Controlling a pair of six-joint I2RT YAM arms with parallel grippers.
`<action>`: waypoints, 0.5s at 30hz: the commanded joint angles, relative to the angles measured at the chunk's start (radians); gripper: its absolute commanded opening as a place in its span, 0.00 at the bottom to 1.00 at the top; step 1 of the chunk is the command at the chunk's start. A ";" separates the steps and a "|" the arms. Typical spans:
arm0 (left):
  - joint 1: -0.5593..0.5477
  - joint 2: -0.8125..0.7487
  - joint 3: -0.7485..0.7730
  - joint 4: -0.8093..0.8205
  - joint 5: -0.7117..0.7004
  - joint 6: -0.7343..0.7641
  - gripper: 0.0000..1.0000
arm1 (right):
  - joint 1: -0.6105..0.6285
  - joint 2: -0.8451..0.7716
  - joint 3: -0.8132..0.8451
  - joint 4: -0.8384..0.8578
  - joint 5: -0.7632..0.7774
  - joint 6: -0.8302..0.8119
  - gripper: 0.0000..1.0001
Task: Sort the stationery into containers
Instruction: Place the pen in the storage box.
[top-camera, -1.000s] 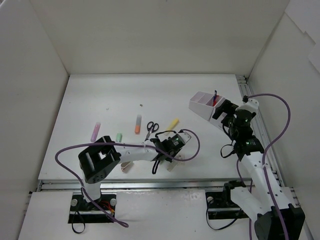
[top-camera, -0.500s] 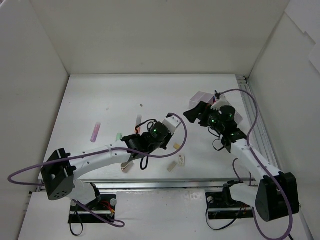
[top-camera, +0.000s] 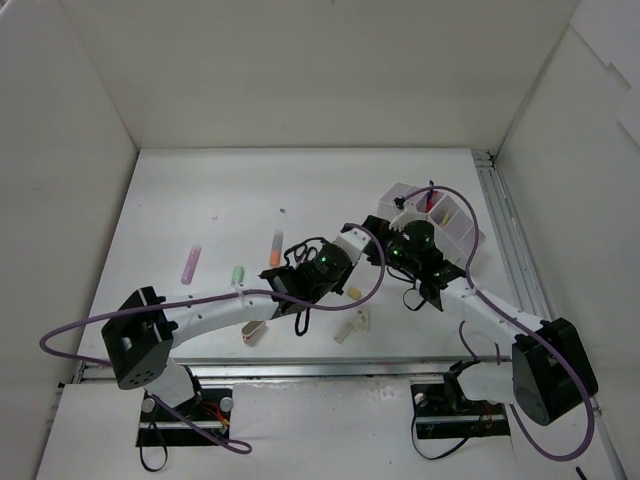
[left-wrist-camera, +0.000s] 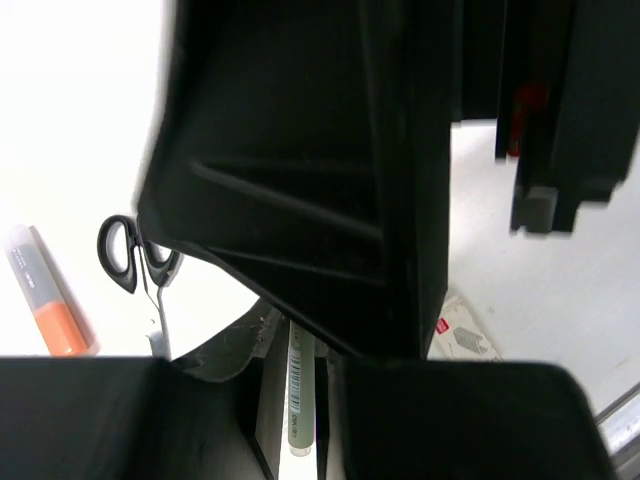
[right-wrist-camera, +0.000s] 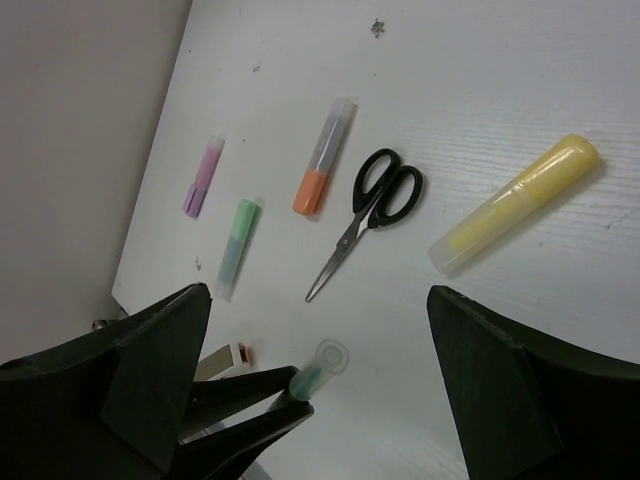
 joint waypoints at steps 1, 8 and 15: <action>0.008 -0.019 0.066 0.092 -0.050 -0.038 0.00 | 0.033 -0.019 -0.010 0.043 0.051 0.021 0.87; 0.008 -0.038 0.049 0.118 -0.074 -0.048 0.00 | 0.082 -0.022 0.008 0.019 0.112 0.015 0.38; 0.008 -0.021 0.063 0.135 -0.093 -0.049 0.02 | 0.097 -0.012 0.033 0.035 0.151 0.000 0.00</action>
